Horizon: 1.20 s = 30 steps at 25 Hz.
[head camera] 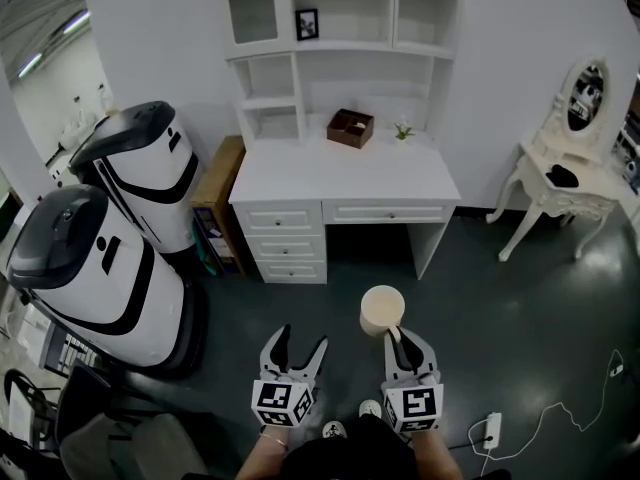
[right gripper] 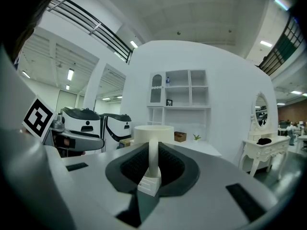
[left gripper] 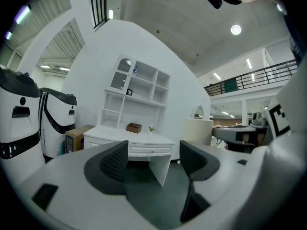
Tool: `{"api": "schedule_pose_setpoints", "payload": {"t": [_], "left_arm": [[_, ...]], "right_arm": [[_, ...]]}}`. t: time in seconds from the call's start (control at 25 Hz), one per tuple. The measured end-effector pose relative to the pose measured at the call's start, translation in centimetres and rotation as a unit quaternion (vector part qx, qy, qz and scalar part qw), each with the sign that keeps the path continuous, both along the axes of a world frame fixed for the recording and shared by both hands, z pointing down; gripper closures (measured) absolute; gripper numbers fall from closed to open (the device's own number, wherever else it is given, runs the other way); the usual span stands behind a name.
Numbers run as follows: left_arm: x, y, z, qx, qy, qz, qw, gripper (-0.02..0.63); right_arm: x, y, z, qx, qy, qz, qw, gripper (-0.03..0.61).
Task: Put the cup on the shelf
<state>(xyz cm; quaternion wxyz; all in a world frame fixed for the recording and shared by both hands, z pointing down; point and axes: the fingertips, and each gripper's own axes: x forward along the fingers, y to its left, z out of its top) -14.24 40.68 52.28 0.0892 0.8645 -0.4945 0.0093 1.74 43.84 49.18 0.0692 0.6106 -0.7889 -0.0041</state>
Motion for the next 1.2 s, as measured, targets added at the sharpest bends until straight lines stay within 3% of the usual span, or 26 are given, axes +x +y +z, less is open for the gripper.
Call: {"api": "schedule_pose_setpoints", "payload": {"t": [0.32, 0.6, 0.88, 1.2], "left_arm": [[0.8, -4.0, 1.0, -0.012, -0.005, -0.015, 0.9998, 0.295], [2.5, -11.0, 1.6, -0.022, -0.02, -0.041, 0.9987, 0.297], [5.8, -18.0, 1.0, -0.023, -0.019, -0.07, 0.9971, 0.298], [9.5, -24.5, 1.3, -0.023, -0.016, -0.09, 0.9956, 0.299]], "right_arm": [[0.7, -4.7, -0.6, 0.014, 0.01, -0.018, 1.0, 0.525], [2.2, -13.0, 0.2, 0.011, 0.016, -0.053, 0.998, 0.525], [4.9, -22.3, 0.0, 0.004, 0.015, -0.092, 0.996, 0.525], [7.9, -29.1, 0.6, -0.003, 0.017, -0.117, 0.993, 0.525]]}}
